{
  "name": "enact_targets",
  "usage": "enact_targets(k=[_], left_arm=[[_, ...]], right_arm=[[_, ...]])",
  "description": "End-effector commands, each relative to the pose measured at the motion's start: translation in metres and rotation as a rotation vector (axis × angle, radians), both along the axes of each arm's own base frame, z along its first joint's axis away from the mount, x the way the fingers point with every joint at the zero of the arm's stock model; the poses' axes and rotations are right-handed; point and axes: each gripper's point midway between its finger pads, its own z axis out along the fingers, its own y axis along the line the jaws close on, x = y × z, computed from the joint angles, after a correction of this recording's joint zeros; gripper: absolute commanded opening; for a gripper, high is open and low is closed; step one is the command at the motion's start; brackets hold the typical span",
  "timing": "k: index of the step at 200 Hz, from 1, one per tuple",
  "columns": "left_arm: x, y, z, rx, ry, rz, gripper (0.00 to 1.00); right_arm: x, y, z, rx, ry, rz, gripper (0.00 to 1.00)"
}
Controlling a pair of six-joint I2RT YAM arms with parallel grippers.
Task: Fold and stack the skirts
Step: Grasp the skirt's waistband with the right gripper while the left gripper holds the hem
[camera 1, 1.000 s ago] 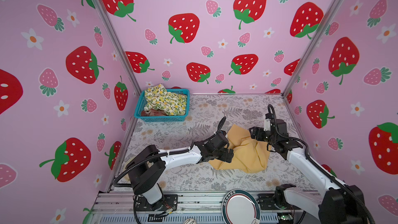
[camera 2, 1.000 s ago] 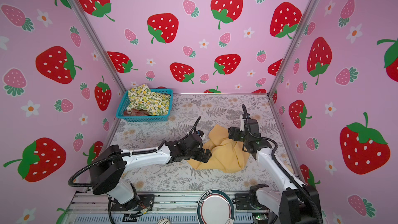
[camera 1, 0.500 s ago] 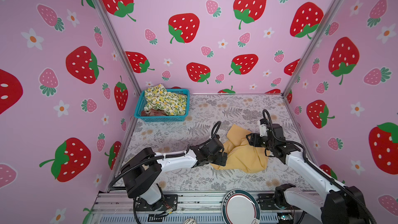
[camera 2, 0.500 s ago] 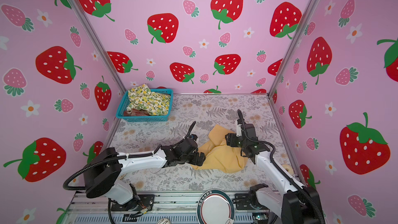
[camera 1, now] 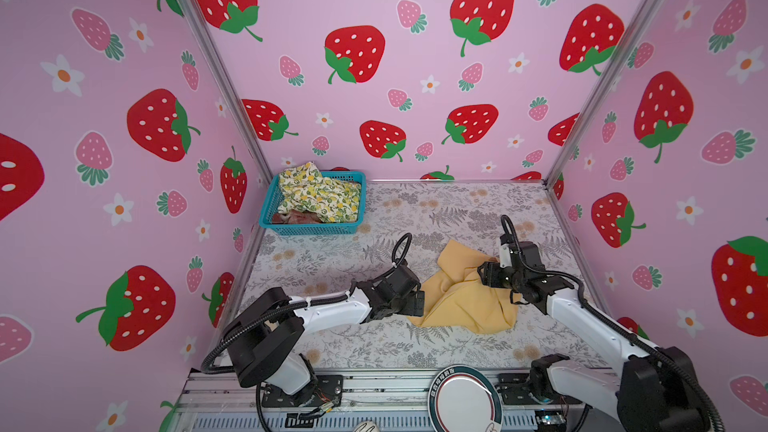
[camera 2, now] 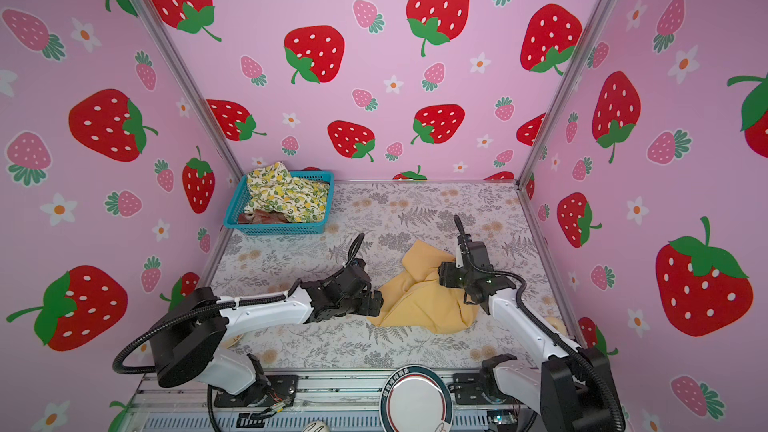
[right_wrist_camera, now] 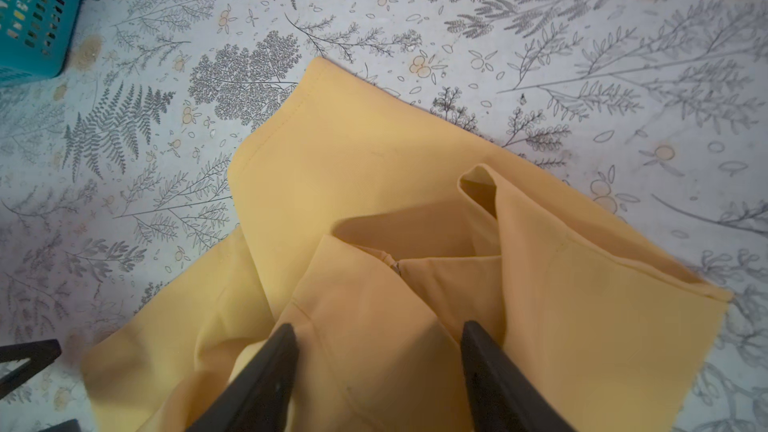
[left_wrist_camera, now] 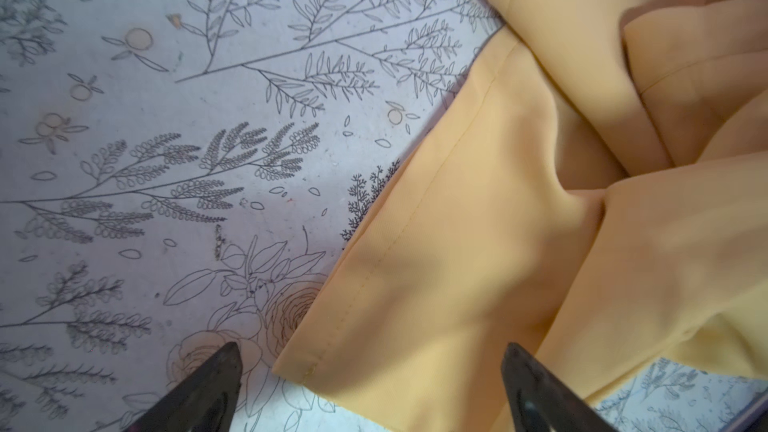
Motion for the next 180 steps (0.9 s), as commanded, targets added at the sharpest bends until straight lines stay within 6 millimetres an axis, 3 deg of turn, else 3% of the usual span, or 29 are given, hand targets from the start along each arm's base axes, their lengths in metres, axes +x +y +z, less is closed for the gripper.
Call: enact_targets(k=[1,36,48,108,133,159,180], left_arm=[[0.001,0.016,-0.004,0.029,0.015,0.065,0.98],[0.000,0.021,-0.010,0.043,0.032,0.091,0.95],[-0.001,0.022,-0.014,0.054,0.043,0.091,0.93],[-0.010,0.022,-0.033,0.058,0.115,0.099,0.72],[-0.012,0.019,-0.039,0.053,0.140,0.102,0.57],[-0.014,0.020,-0.046,0.066,0.157,0.106,0.48],[-0.013,0.016,-0.049,0.068,0.168,0.099,0.33]], right_arm=[[-0.003,0.002,-0.005,0.004,0.037,0.003,0.49],[-0.003,0.006,0.003,0.034,0.015,0.006,0.17],[-0.003,0.006,0.007,0.038,0.006,0.004,0.13],[-0.002,-0.003,0.032,0.040,-0.075,-0.041,0.06],[0.001,-0.006,0.041,0.037,-0.103,-0.056,0.06],[0.004,-0.004,0.045,0.039,-0.108,-0.050,0.06],[0.006,-0.003,0.047,0.042,-0.117,-0.047,0.06]])
